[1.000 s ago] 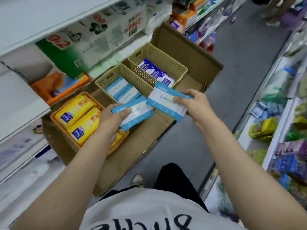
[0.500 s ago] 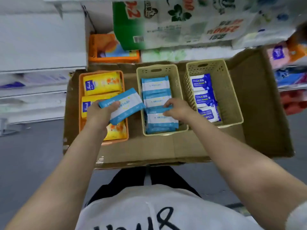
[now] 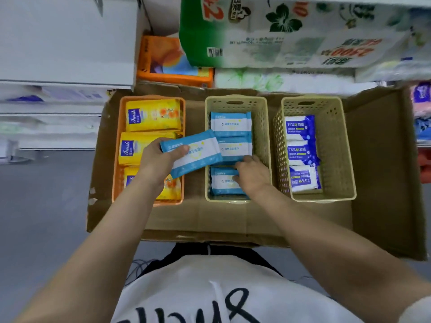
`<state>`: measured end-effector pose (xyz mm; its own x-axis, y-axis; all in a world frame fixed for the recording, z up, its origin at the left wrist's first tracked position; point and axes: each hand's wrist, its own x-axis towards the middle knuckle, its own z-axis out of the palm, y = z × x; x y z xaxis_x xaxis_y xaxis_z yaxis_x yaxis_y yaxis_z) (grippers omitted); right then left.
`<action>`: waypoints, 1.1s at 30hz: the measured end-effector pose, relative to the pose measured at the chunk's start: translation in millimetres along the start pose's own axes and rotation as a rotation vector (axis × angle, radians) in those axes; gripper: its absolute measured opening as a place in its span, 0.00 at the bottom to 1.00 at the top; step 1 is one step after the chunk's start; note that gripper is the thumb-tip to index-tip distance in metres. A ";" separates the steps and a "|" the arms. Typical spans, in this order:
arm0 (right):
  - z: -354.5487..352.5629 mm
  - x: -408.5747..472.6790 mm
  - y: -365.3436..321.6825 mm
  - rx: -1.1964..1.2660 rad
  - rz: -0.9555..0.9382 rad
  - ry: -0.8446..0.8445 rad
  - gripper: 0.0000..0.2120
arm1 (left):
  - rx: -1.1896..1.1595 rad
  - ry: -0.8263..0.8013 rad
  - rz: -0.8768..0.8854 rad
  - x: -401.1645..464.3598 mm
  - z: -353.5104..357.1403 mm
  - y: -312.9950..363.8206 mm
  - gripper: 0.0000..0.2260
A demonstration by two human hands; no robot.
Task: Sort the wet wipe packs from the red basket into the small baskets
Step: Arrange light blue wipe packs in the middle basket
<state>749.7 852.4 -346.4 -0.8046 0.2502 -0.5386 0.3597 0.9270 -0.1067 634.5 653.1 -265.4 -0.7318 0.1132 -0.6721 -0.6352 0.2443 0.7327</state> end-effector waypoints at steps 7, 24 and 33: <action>-83.1 10.3 7.9 0.759 0.080 0.444 0.13 | 0.151 -0.129 0.041 20.0 26.4 13.4 0.14; -113.0 110.3 32.9 0.407 0.025 0.038 0.15 | 0.373 0.001 0.085 54.0 76.2 -23.9 0.20; -77.0 122.6 17.0 0.245 0.025 0.181 0.21 | 0.356 -0.023 0.066 56.4 75.0 -22.6 0.19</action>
<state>620.7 920.4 -349.9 -0.8572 0.3383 -0.3882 0.4661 0.8302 -0.3058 626.1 726.2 -327.9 -0.7599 0.1605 -0.6300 -0.4581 0.5554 0.6940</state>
